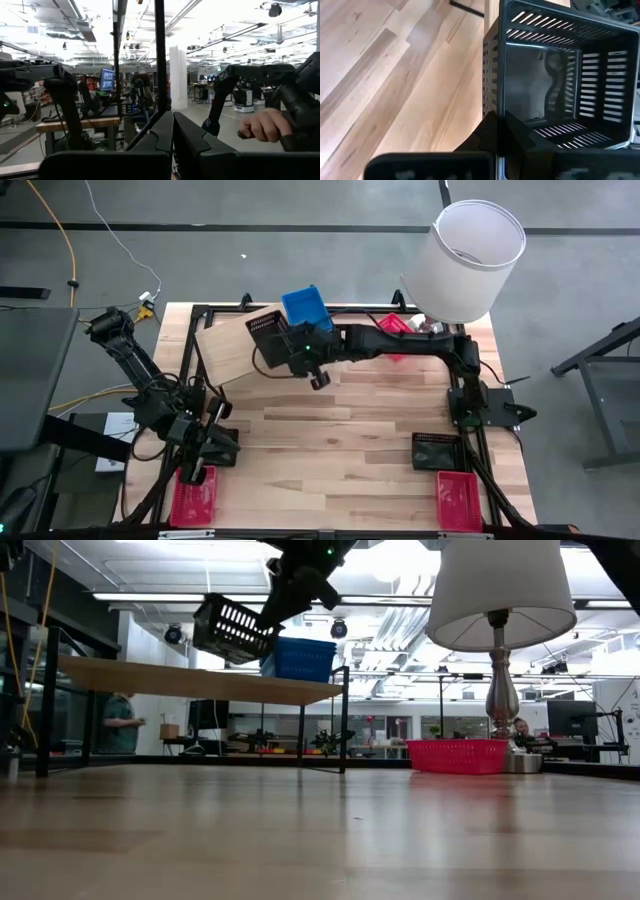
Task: Stack baskets on shelf by color
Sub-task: Put the top right black bin on the shelf
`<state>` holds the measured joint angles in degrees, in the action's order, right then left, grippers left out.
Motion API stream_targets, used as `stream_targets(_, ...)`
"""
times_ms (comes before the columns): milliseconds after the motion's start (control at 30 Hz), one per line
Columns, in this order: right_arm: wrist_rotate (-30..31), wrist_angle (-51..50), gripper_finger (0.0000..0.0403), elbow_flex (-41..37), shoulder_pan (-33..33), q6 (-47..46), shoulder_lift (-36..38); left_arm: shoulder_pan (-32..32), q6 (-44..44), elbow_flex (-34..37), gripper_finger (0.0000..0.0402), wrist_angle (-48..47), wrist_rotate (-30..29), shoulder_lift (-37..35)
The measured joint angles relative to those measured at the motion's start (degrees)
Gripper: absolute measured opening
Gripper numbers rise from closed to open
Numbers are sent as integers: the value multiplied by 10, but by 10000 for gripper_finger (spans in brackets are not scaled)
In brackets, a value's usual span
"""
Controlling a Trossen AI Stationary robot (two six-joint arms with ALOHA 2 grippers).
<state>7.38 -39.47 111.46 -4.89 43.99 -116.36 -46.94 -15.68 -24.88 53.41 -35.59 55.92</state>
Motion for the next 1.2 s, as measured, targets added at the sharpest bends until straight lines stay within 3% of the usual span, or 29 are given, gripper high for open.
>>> stream_targets(400,-40,45,0,-1,-23,30,-29,0,0,0,0,-1,-11,0)
stream_targets(1200,-2,41,0,-1,-32,7,-33,0,0,0,0,-6,-16,1)
